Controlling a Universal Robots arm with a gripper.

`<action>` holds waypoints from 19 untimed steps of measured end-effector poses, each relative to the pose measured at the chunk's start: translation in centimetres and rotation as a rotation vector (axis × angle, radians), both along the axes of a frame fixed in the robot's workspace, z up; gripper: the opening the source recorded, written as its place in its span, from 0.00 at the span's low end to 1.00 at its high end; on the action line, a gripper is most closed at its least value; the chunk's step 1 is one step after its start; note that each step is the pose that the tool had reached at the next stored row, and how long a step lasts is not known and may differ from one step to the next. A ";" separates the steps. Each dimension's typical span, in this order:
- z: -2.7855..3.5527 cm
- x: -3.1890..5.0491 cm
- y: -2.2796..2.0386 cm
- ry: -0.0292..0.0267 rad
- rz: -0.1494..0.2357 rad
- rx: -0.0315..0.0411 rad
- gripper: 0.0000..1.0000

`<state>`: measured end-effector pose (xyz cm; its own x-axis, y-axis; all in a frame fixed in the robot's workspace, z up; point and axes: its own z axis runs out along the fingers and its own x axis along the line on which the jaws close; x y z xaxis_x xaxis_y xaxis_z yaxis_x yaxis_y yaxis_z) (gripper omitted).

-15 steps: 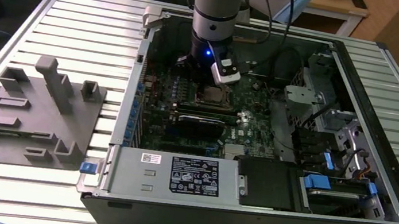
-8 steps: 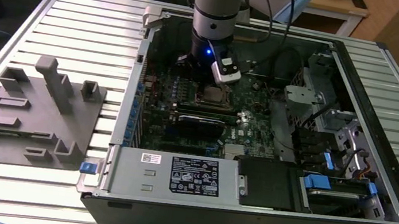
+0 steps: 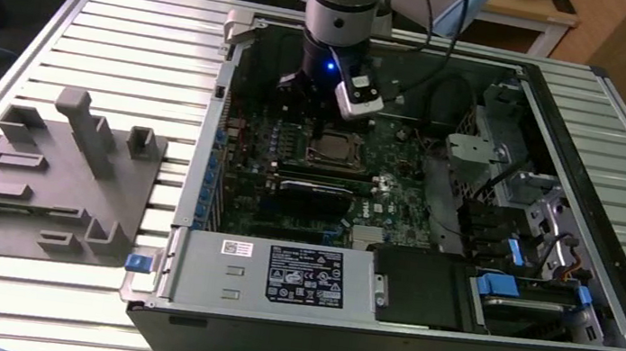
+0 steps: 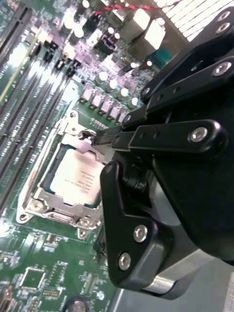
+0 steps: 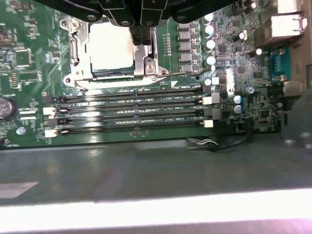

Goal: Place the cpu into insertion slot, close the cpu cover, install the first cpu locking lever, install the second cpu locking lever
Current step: 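Close the cpu cover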

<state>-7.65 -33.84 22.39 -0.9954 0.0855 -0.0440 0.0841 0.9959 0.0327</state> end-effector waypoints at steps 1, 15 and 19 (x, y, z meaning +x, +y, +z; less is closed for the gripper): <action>0.03 0.00 0.00 -0.0001 0.000 0.0001 0.11; 0.03 2.24 0.00 0.0000 0.000 0.0001 0.11; 0.03 3.03 0.00 0.0000 0.000 0.0000 0.11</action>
<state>-4.62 -33.84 22.42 -0.9954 0.0855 -0.0440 0.0841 0.9959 0.0327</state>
